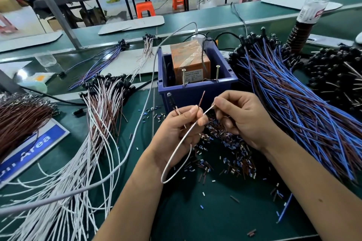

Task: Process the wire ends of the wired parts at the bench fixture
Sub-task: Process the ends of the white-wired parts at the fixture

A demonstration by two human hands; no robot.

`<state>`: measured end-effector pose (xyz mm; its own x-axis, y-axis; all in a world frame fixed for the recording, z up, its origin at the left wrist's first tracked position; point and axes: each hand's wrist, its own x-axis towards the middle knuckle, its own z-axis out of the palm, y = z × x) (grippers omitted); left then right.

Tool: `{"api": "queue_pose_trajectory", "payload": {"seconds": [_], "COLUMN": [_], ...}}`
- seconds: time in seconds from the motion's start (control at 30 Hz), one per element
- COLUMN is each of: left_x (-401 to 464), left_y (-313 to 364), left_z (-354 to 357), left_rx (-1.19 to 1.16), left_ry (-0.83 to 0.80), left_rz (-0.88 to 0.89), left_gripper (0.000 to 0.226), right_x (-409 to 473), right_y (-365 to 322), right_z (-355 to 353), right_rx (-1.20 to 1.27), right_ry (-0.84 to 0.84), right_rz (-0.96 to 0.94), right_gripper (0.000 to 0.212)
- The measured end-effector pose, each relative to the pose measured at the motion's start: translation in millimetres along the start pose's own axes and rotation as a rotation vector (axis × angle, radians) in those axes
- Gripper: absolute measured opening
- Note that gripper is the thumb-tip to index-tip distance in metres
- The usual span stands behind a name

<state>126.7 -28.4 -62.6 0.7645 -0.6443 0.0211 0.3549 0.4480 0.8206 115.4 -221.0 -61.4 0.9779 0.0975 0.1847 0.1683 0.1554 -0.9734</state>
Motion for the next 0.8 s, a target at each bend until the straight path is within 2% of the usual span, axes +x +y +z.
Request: {"api": "queue_pose_trajectory", "payload": {"seconds": [0.1, 0.17, 0.33, 0.43, 0.5, 0.63, 0.7, 0.8], "left_x": [-2, -2, 2, 3, 4, 7, 7, 7], "left_y": [1, 2, -3, -6, -8, -17, -20, -19], "left_z": [-1, -1, 3, 5, 7, 9, 7, 4], "left_rx": [-0.010, 0.002, 0.093, 0.092, 0.208, 0.725, 0.846, 0.898], "left_ry": [0.010, 0.037, 0.125, 0.161, 0.189, 0.386, 0.522, 0.702], "left_rz": [0.037, 0.070, 0.101, 0.128, 0.239, 0.585, 0.712, 0.827], "left_gripper": [0.027, 0.025, 0.023, 0.022, 0.024, 0.014, 0.013, 0.012], "right_x": [2, 3, -2, -1, 0, 0, 1, 1], "right_y": [-1, -2, 9, 11, 10, 4, 1, 0], "right_z": [-7, -12, 9, 16, 16, 14, 10, 7], "right_rx": [0.029, 0.022, 0.020, 0.122, 0.157, 0.206, 0.246, 0.195], "right_ry": [0.142, 0.176, -0.054, -0.037, -0.008, 0.058, 0.092, 0.186], "right_rz": [-0.049, -0.044, 0.030, 0.023, 0.035, -0.033, -0.058, -0.076], "right_gripper": [0.023, 0.024, 0.021, 0.018, 0.017, 0.015, 0.016, 0.014]}}
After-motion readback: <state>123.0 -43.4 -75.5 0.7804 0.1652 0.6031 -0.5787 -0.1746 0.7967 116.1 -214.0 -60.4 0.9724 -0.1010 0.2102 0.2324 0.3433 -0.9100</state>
